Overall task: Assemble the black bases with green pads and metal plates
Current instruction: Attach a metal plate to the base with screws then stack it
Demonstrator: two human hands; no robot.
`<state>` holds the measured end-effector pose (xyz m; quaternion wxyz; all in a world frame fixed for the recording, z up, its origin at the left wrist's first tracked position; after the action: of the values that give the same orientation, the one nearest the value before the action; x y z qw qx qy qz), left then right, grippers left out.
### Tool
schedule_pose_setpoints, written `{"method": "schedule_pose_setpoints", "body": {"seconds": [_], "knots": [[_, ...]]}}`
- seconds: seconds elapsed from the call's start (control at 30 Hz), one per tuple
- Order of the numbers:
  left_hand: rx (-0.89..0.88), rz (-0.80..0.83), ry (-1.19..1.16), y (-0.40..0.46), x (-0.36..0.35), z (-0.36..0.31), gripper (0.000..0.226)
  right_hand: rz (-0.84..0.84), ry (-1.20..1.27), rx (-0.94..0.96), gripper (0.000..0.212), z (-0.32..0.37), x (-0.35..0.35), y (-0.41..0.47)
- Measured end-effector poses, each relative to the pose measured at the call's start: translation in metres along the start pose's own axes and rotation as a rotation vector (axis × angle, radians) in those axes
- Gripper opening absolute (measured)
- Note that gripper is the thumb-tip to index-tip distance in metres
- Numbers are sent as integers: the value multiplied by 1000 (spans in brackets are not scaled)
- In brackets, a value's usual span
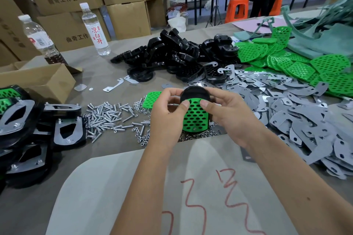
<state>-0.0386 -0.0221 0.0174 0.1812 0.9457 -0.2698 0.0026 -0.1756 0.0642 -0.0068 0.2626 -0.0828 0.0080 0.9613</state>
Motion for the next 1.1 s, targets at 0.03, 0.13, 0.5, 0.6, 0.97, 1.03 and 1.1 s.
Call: {"method": "schedule_pose_setpoints", "body": {"seconds": [0.03, 0.13, 0.5, 0.6, 0.97, 1.03, 1.1], "knots": [[-2, 5, 4, 0, 1, 0, 19, -1, 9, -6, 32, 1, 1, 0], [-22, 18, 18, 0, 3, 0, 19, -25, 10, -10, 31, 1, 3, 0], [-4, -13, -105, 3, 12, 10, 30, 105, -50, 59, 35, 10, -7, -6], [12, 51, -126, 4, 10, 10, 25, 120, -62, 59, 35, 12, -6, -7], [38, 65, -163, 5, 12, 15, 23, 31, -134, 33, 38, 14, 6, -9], [28, 64, -170, 4, 11, 13, 24, 17, -118, -2, 33, 12, 8, -8], [22, 68, -161, 5, 9, 12, 25, -8, -120, -41, 30, 9, 12, -7]]}}
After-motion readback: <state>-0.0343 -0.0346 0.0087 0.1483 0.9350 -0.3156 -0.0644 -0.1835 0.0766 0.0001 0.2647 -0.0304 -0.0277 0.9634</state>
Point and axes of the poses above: each hand's wrist, its own y-axis towards the middle knuckle, its own x-axis out of the back of the hand, z = x × y, the point moved 8 cm from there along y, towards the middle knuckle, and after that the axes turned 9 degrees about -x, right-handed, at the moved point
